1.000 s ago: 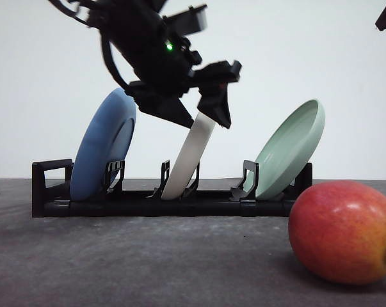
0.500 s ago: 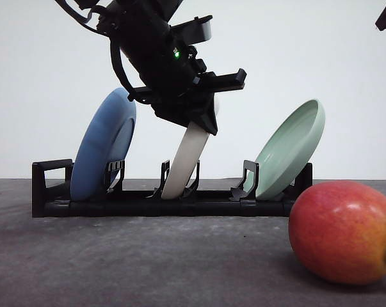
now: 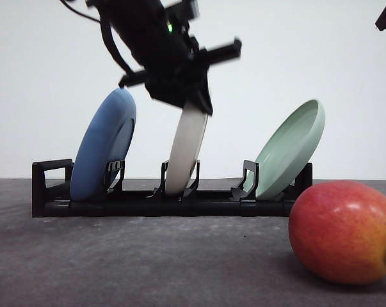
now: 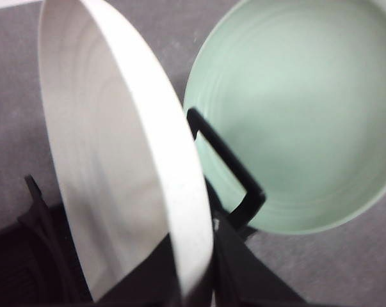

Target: Place pomegranate in white plate

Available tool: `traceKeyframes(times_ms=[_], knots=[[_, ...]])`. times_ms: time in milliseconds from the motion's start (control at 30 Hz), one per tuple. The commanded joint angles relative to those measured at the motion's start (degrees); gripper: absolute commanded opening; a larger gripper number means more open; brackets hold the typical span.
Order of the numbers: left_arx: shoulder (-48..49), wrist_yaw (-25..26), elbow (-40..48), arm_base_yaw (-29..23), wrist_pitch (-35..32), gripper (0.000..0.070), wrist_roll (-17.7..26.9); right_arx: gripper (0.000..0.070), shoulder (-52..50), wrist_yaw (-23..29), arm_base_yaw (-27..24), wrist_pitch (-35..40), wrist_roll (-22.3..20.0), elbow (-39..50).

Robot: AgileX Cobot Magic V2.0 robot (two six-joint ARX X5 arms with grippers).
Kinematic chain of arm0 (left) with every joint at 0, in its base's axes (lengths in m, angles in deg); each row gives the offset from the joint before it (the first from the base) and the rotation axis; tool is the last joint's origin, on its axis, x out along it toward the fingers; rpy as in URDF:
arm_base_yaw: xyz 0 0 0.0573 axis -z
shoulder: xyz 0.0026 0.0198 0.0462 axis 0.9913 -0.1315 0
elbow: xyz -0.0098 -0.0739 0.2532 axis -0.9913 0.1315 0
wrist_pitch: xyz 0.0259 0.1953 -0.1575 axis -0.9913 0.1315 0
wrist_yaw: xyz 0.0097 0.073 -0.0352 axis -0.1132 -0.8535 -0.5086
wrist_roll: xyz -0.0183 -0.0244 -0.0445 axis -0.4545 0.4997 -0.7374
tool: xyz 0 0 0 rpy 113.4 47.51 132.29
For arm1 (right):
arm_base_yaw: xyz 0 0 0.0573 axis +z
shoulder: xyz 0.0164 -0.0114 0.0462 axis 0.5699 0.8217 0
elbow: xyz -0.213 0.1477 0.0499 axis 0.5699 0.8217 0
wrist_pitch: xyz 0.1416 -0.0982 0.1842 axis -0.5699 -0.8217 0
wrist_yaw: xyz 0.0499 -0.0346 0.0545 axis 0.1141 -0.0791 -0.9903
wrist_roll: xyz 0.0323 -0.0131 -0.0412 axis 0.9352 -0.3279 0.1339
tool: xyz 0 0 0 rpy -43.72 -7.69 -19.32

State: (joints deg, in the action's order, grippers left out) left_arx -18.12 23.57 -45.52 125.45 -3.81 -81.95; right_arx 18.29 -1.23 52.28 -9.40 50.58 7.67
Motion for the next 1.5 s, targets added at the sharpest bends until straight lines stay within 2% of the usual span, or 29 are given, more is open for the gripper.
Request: traceKeyframes(times_ms=[0, 233, 400, 500, 700, 867, 1000, 1167, 1300, 1467], knots=[[1.56, 0.18, -1.09, 0.59, -0.79, 0.0001, -0.53, 0.045, 0.26, -0.15, 0.24, 0.22, -0.42, -1.03], [9.56, 2.09, -1.08, 0.81, 2.25, 0.0002, -5.6, 0.045, 0.26, -0.15, 0.24, 0.22, -0.41, -1.03], [15.94, 1.88, -0.79, 3.16, 8.27, 0.0003, -6.1, 0.045, 0.26, -0.13, 0.24, 0.22, -0.42, -1.03], [20.23, 1.6, 1.64, 5.65, 9.02, 0.0003, -6.58, 0.045, 0.26, -0.13, 0.24, 0.22, -0.41, -1.03], [29.43, -3.74, 10.32, 11.63, 8.42, 0.0003, -7.03, 0.045, 0.28, -0.11, 0.24, 0.22, -0.42, -1.03], [36.13, -6.82, 17.73, 16.32, 9.27, 0.0003, -5.03, 0.045, 0.28, -0.04, 0.24, 0.22, -0.42, -1.03], [38.9, -7.71, 20.85, 19.56, 13.41, 0.0003, -0.38, 0.045, 0.28, -0.02, 0.24, 0.22, -0.42, -1.03], [38.57, -7.72, 20.92, 23.53, 23.15, 0.0003, 11.39, 0.045, 0.28, -0.02, 0.24, 0.22, -0.39, -1.03], [36.0, -8.37, 20.92, 25.99, 27.26, 0.0003, 20.18, 0.045, 0.28, -0.02, 0.24, 0.24, -0.39, -1.03], [28.2, -15.59, 20.91, 28.34, 28.38, 0.0003, 27.0, 0.045, 0.28, -0.02, 0.24, 0.24, -0.42, -1.03]])
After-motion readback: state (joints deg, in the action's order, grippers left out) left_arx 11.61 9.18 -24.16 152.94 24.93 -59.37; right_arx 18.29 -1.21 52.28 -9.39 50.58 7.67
